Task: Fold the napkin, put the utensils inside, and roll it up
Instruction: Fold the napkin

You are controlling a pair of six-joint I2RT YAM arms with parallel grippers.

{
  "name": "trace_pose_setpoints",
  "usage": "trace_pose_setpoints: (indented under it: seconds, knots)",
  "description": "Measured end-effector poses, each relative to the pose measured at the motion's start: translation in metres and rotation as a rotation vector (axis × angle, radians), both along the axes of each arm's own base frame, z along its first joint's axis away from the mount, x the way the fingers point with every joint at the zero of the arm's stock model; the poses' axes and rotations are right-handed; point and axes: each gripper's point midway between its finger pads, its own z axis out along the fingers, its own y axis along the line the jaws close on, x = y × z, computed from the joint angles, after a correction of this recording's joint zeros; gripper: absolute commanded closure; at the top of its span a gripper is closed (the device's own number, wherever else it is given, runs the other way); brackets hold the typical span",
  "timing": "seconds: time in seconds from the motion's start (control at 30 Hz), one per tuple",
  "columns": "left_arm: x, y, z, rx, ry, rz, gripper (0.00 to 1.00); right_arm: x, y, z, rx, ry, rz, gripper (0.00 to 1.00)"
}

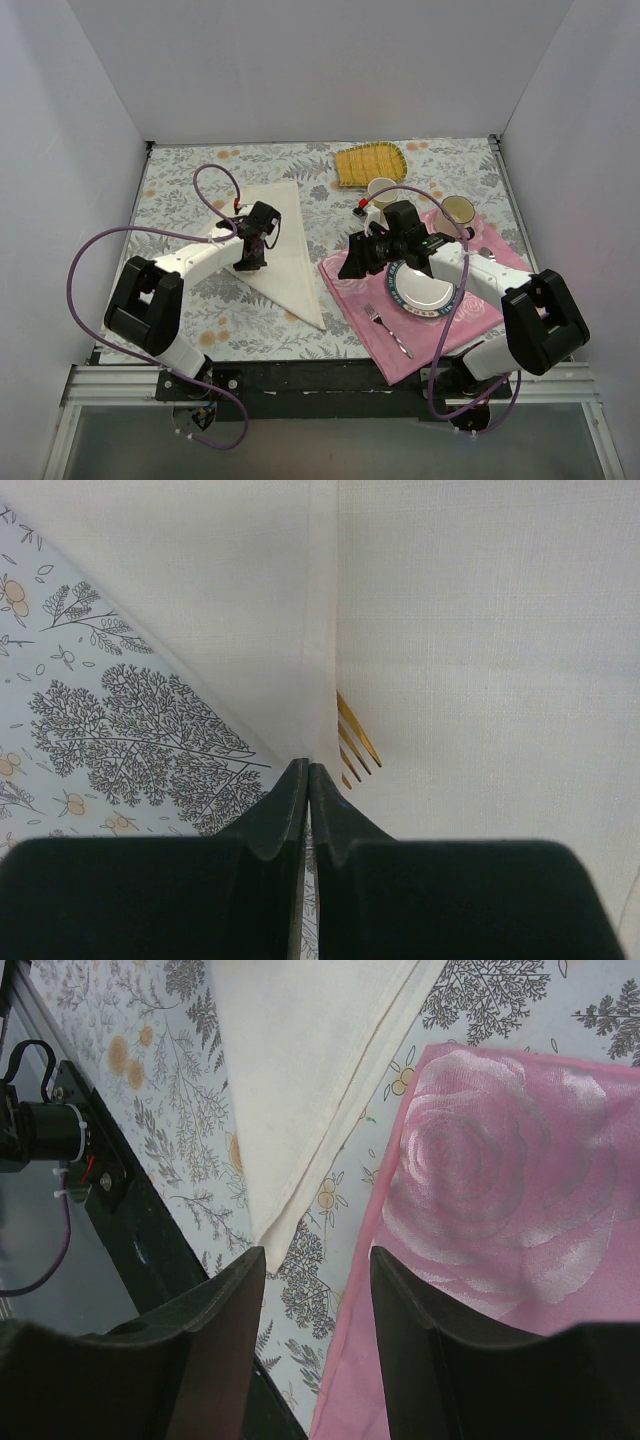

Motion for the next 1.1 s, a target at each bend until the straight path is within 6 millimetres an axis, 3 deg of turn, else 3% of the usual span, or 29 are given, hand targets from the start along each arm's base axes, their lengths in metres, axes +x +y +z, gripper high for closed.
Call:
trace_pose_setpoints:
  seconds: [0.17, 0.3, 0.33, 0.43, 0.53, 0.63, 0.77, 0.83, 0.97, 1.1]
  knots:
    - [-0.003, 0.002, -0.003, 0.01, 0.009, -0.002, 0.99, 0.0, 0.0, 0.0, 0.0, 0.0, 0.001, 0.45]
    - [-0.004, 0.003, -0.003, 0.011, 0.012, -0.003, 0.72, -0.002, 0.001, 0.0, 0.0, 0.0, 0.006, 0.45]
    - [-0.004, 0.003, -0.003, 0.01, 0.013, -0.002, 0.57, -0.002, 0.001, 0.0, 0.0, 0.001, 0.006, 0.45]
    - [-0.004, 0.002, -0.001, 0.007, 0.011, 0.006, 0.47, -0.002, 0.002, 0.0, -0.001, 0.0, 0.007, 0.45]
    - [-0.003, 0.003, 0.016, -0.015, -0.038, 0.019, 0.47, -0.003, 0.001, -0.002, -0.011, -0.001, 0.008, 0.44]
    - [0.004, -0.004, 0.054, -0.1, -0.163, -0.006, 0.49, -0.003, -0.003, -0.006, -0.041, -0.004, 0.002, 0.44]
    - [0.007, -0.042, 0.112, -0.257, -0.334, -0.145, 0.54, 0.005, -0.019, -0.012, -0.148, -0.03, -0.032, 0.44]
    - [-0.002, -0.081, 0.122, -0.308, -0.353, -0.277, 0.6, 0.012, -0.028, -0.012, -0.188, -0.038, -0.066, 0.44]
    - [-0.046, -0.152, 0.102, -0.334, -0.271, -0.536, 0.65, 0.03, -0.064, -0.006, -0.251, -0.043, -0.2, 0.44]
    - [-0.097, -0.188, 0.074, -0.337, -0.165, -0.72, 0.67, 0.04, -0.093, 0.004, -0.287, -0.062, -0.304, 0.44]
